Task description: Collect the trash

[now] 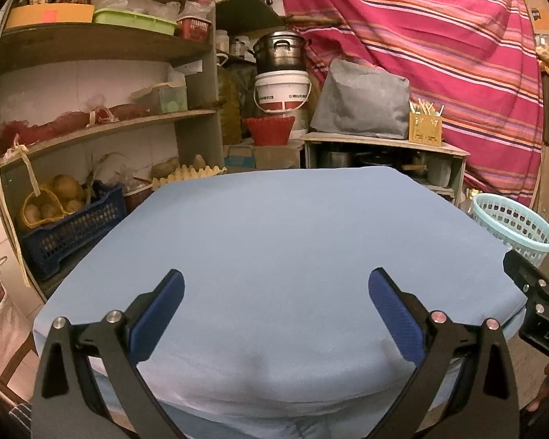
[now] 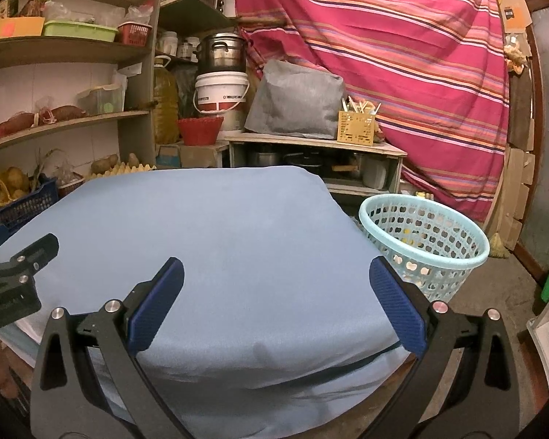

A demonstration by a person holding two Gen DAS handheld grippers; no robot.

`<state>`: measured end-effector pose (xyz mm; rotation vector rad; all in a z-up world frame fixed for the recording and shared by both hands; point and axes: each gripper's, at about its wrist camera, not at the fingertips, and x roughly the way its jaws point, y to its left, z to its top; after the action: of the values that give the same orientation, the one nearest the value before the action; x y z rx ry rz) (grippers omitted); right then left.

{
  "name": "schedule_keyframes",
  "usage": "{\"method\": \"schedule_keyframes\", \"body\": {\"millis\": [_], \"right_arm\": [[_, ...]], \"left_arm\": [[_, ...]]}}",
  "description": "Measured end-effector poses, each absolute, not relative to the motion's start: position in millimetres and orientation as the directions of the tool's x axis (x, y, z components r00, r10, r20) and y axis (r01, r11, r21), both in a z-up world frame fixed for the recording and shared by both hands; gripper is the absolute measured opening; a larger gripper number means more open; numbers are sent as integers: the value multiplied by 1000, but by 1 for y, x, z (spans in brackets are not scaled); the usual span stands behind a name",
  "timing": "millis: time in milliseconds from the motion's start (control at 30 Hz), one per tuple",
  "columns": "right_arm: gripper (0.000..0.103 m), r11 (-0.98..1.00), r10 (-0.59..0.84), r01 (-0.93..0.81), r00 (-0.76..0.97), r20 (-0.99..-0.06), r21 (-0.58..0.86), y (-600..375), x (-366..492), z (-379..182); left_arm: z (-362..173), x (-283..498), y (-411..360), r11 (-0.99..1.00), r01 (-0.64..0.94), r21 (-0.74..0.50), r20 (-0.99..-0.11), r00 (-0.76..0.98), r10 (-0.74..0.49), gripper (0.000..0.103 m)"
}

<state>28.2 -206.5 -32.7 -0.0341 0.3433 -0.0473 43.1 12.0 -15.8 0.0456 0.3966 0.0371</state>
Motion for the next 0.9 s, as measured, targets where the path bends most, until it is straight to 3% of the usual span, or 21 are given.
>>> {"method": "schedule_keyframes", "body": {"millis": [900], "right_arm": [[99, 998, -56, 41, 946, -321, -53, -206, 23, -28]], "left_arm": [[-10, 32, 5, 997, -7, 81, -331, 943, 33, 98]]}}
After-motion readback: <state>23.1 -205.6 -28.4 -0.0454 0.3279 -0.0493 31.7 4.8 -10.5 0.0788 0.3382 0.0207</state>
